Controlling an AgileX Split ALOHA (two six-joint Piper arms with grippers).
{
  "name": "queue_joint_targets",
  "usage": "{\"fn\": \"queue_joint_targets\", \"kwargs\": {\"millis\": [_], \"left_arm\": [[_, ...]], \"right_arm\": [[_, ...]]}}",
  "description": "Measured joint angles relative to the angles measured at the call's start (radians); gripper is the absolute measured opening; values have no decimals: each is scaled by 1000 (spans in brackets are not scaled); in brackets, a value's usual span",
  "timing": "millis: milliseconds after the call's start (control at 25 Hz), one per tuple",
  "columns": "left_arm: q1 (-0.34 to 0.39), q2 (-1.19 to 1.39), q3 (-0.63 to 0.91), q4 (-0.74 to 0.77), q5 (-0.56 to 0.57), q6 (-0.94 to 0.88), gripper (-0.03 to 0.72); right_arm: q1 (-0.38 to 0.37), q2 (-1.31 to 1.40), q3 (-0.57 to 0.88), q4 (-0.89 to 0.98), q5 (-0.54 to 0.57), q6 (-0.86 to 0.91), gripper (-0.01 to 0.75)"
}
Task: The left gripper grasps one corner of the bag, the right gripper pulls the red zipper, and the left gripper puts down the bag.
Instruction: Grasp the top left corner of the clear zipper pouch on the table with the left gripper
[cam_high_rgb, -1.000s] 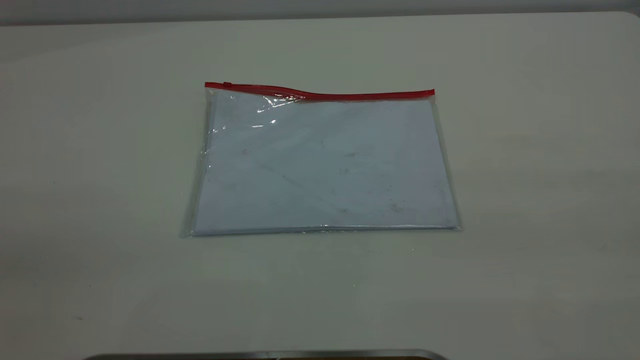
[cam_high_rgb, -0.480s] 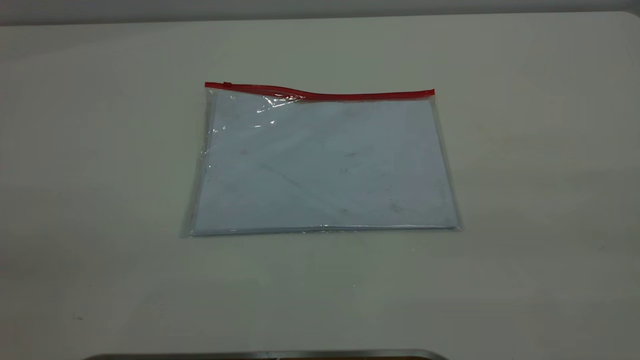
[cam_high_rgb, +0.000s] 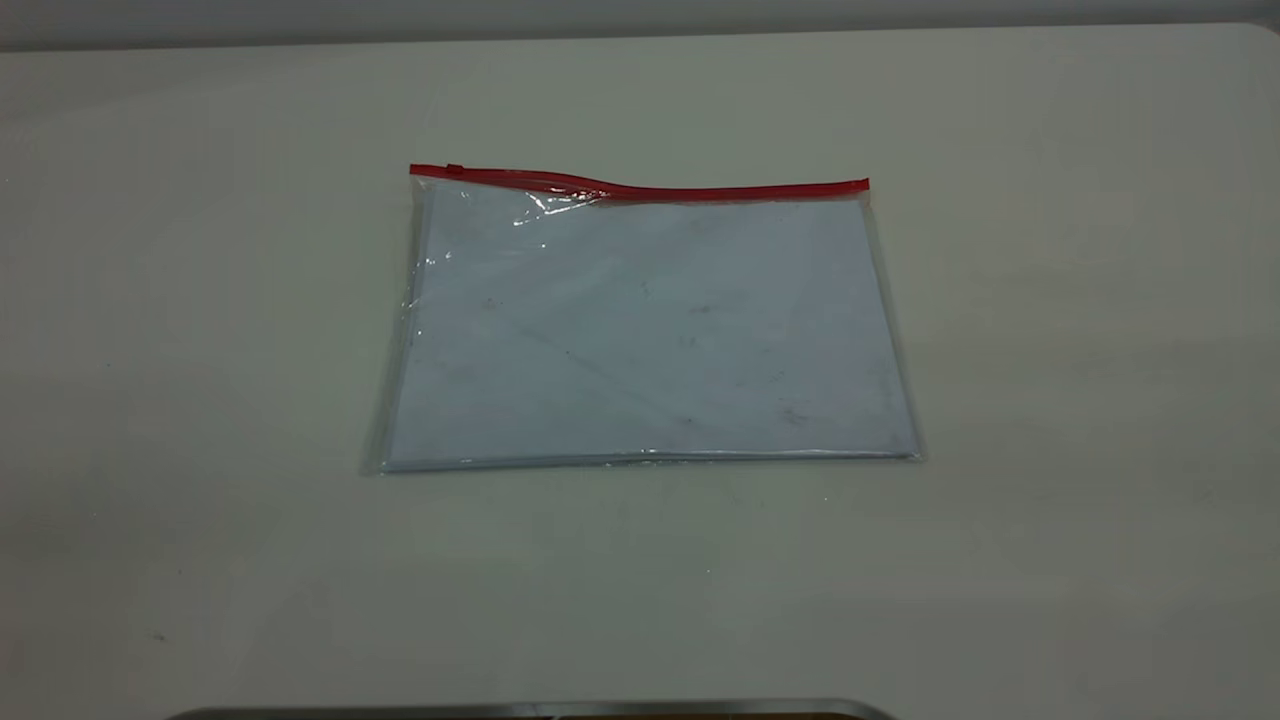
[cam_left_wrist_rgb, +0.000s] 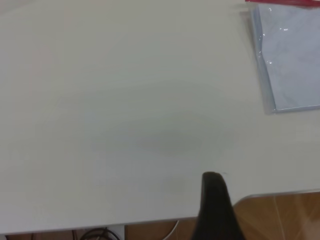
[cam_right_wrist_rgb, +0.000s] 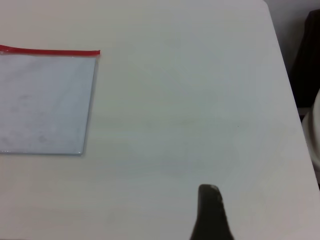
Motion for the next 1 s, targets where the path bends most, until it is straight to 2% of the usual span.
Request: {"fn": "queue_joint_targets", "kwargs": {"millis": [240,360,520,760,1000], "left_arm": [[0,19,-12,3,-1,0,589],[0,121,-75,2,-32,-21,589],[0,374,-192,-35,-98,-48,589],[0,817,-341,-151,-249,-35,589],[0,1229,-457,-198,-448,19,589]], "right_arm": [[0,0,0,2,0,2,571],[0,0,-5,5,-9,30,558],[0,110,-88,18,-20,45,552],[0,473,-255,39,-62,52,551],[0,792,-361,55,-191,52,551]]}}
